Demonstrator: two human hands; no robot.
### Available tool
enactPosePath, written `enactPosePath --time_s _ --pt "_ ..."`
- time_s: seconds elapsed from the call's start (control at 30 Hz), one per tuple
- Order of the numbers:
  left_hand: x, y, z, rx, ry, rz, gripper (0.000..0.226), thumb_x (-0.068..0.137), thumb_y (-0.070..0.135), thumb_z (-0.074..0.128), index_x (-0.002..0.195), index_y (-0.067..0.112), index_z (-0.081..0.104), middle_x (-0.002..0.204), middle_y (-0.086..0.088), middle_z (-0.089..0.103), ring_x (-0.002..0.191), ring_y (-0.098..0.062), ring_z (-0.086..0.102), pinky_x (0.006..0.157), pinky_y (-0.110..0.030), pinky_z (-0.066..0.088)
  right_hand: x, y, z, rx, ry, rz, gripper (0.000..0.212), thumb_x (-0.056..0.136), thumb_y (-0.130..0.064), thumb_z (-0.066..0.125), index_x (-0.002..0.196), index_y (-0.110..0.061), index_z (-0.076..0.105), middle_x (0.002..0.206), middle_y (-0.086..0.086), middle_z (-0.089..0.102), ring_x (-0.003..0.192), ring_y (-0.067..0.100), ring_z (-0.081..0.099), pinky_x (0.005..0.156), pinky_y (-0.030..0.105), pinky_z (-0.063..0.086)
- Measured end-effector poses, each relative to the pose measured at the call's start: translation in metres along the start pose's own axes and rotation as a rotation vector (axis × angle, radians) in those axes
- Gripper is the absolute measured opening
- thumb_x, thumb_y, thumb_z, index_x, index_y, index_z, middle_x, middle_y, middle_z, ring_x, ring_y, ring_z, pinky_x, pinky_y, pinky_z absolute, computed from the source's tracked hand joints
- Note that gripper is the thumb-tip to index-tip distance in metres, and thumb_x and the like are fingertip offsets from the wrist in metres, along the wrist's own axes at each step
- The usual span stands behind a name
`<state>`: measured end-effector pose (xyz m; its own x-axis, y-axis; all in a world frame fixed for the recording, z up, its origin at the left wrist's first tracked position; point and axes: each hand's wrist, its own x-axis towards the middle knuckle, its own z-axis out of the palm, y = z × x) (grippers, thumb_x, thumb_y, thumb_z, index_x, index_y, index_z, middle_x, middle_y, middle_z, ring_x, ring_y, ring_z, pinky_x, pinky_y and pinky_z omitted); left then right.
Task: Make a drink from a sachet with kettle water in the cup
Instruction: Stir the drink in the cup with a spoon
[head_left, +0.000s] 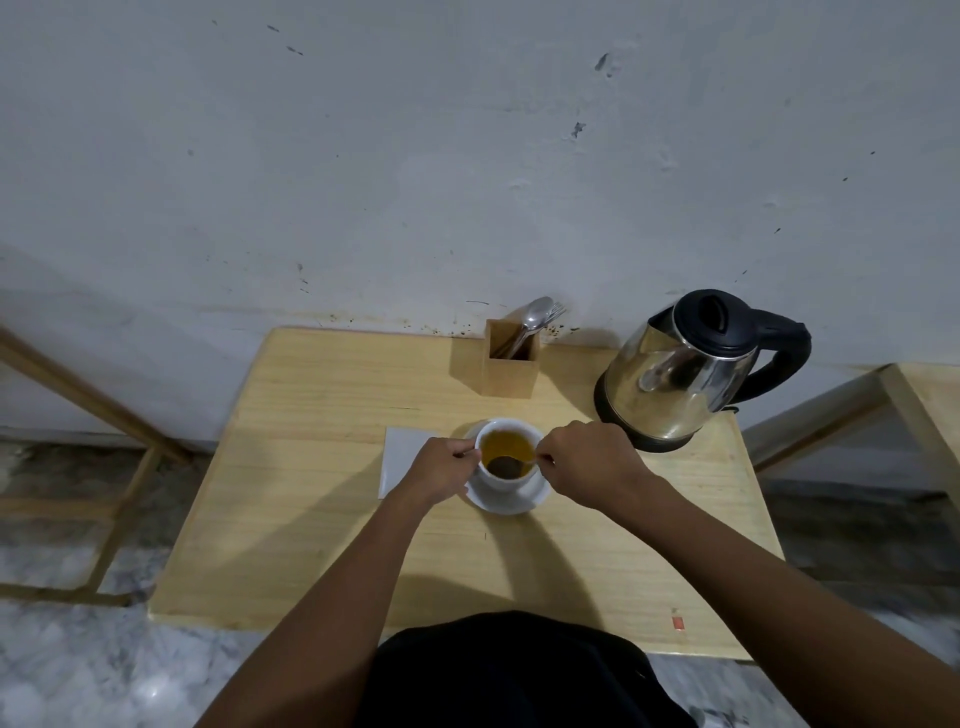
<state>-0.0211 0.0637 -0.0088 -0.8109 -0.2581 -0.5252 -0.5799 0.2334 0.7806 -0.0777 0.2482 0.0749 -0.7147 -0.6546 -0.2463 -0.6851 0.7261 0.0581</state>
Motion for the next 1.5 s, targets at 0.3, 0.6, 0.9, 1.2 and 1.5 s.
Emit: enactPosePath --time_s 0.3,0.6,0.9,1.2,1.5 --pt "0.001 0.001 -0.001 -0.018 -0.007 -0.02 0.038 0.094 0.021 0.055 0.13 0.009 0.058 0.109 -0.011 0.068 0.101 -0.026 0.065 0.083 -0.038 0.059 0.032 -0.007 -0.005 -0.097 -0.028 0.069 0.021 0.096 -0.018 0.045 0.094 -0.018 0.066 0.079 0.0 0.063 0.065 0.021 0.055 0.051 0.029 0.034" --pt "0.001 0.001 0.0 -0.025 0.001 -0.031 0.033 0.094 0.025 0.055 0.125 0.014 0.063 0.106 -0.007 0.069 0.098 -0.026 0.067 0.088 -0.044 0.058 0.03 -0.009 -0.018 -0.128 -0.123 0.052 0.012 0.093 -0.014 0.05 0.099 -0.013 0.06 0.084 0.002 0.062 0.068 0.02 0.052 0.058 0.03 0.037" --pt "-0.001 0.004 -0.001 -0.031 -0.013 -0.052 0.035 0.094 0.024 0.056 0.127 0.014 0.061 0.11 -0.006 0.067 0.102 -0.025 0.065 0.088 -0.042 0.058 0.035 -0.015 -0.02 -0.024 -0.079 0.074 0.015 0.095 -0.017 0.048 0.1 -0.012 0.062 0.078 0.003 0.056 0.068 0.02 0.05 0.059 0.031 0.039" --pt "0.001 0.003 -0.001 0.028 -0.016 -0.045 0.032 0.093 0.028 0.055 0.123 0.019 0.065 0.115 -0.008 0.07 0.103 -0.024 0.065 0.094 -0.044 0.055 0.031 -0.013 -0.027 -0.041 -0.159 0.046 0.014 0.093 -0.02 0.052 0.103 -0.012 0.057 0.082 0.001 0.057 0.071 0.018 0.051 0.061 0.029 0.039" --pt "-0.002 0.006 -0.001 0.009 -0.018 -0.052 0.031 0.094 0.027 0.055 0.121 0.018 0.066 0.105 -0.008 0.073 0.098 -0.026 0.068 0.09 -0.046 0.057 0.034 -0.016 -0.025 -0.013 -0.098 0.091 0.015 0.094 -0.013 0.049 0.102 -0.011 0.061 0.082 0.005 0.057 0.07 0.02 0.051 0.061 0.03 0.04"
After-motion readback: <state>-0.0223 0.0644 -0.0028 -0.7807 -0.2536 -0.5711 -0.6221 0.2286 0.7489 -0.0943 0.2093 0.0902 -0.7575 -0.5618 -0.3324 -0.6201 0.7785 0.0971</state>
